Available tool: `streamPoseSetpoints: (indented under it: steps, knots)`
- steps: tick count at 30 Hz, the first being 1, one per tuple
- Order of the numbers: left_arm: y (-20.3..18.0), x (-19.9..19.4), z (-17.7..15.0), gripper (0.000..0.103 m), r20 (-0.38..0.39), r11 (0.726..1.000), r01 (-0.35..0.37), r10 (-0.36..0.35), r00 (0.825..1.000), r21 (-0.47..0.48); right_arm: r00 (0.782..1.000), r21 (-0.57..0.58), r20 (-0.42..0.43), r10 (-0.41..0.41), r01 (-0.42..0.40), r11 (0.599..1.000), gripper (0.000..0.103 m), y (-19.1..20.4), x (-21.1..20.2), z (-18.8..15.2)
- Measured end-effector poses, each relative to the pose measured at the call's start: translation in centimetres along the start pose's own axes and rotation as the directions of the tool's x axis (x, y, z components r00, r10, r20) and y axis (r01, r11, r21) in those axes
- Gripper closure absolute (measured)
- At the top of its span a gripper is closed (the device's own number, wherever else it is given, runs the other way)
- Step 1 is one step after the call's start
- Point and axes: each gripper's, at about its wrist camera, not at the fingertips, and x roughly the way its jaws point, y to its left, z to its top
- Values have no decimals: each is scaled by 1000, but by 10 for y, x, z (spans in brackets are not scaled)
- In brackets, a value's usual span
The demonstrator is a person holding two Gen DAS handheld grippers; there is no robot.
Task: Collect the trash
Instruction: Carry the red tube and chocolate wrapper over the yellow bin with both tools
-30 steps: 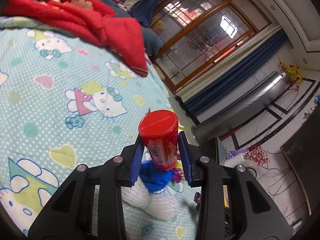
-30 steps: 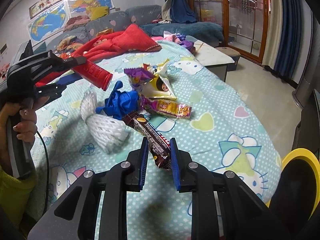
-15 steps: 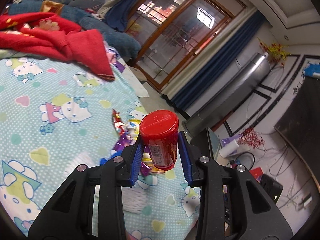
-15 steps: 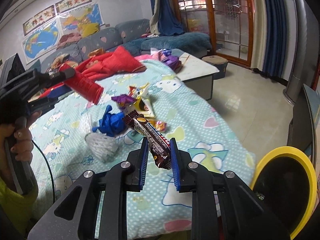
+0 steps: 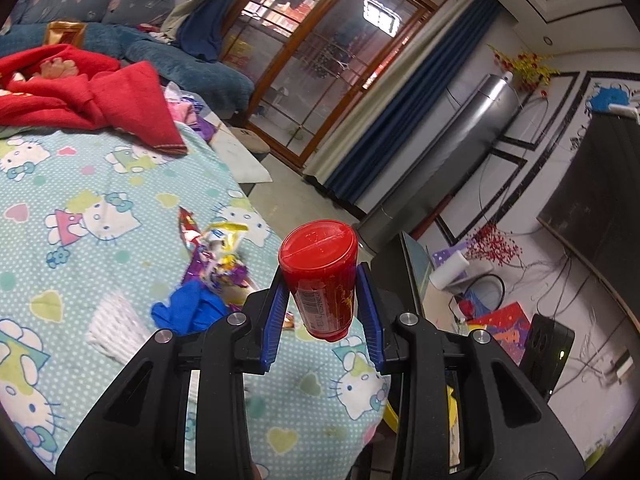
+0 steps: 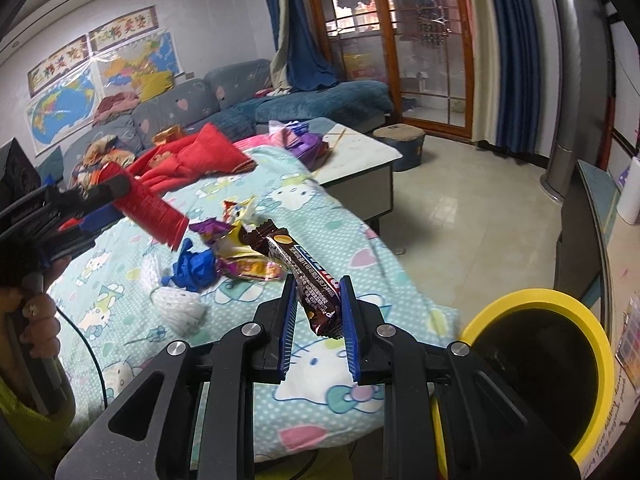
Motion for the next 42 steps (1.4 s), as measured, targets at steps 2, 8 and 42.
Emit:
streamPoseSetpoints:
  steps: [2, 8, 42]
  knots:
    - [-5, 4, -2, 76, -11, 1000, 7, -7, 1000, 13, 1000, 10, 7, -9, 9, 1000, 83, -5, -3, 0]
    - [-19, 13, -11, 76, -35, 999, 21, -19, 999, 50, 999, 30, 29, -45, 45, 999, 83, -19, -13, -2]
    - [-117, 74, -75, 76, -201, 958, 131, -79, 976, 257, 967, 200, 68, -245, 228, 953, 83, -107, -58, -35]
